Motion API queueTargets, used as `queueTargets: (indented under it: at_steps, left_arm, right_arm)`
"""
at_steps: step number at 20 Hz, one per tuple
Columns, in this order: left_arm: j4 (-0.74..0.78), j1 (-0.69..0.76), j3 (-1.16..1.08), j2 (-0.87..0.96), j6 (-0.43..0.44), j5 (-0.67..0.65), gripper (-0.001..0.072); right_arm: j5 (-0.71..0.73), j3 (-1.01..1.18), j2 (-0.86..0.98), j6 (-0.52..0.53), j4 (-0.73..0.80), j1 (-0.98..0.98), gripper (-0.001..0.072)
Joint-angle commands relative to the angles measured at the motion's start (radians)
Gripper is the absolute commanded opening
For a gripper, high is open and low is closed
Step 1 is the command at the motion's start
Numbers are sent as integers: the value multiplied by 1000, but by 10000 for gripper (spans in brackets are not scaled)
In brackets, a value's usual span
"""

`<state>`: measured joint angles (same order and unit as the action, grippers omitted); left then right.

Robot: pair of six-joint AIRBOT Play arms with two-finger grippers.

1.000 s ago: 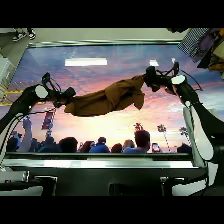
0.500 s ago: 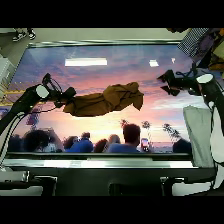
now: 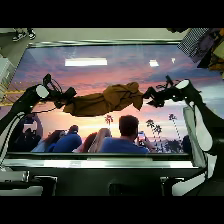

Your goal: Fold the clothes and pants, and hang the long-sleeved shirts on hangers.

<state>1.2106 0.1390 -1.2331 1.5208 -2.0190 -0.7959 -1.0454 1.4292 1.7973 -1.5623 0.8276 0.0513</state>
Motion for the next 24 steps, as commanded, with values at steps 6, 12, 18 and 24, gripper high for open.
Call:
queueTargets:
  at_steps: [6,12,18,24]
  left_arm:
    - [0,-1,-1,0,0,-5,17]
    - [-2,-21,-2,-13,35,-61,16]
    - [-6,-207,-166,-212,165,-206,16]
    - [-6,-408,-370,-526,165,-363,17]
  right_arm:
    - [128,0,40,-61,75,-86,251]
    - [140,2,-25,-61,104,-85,28]
    - [179,84,-401,-215,382,19,28]
    - [260,86,-944,-203,447,132,28]
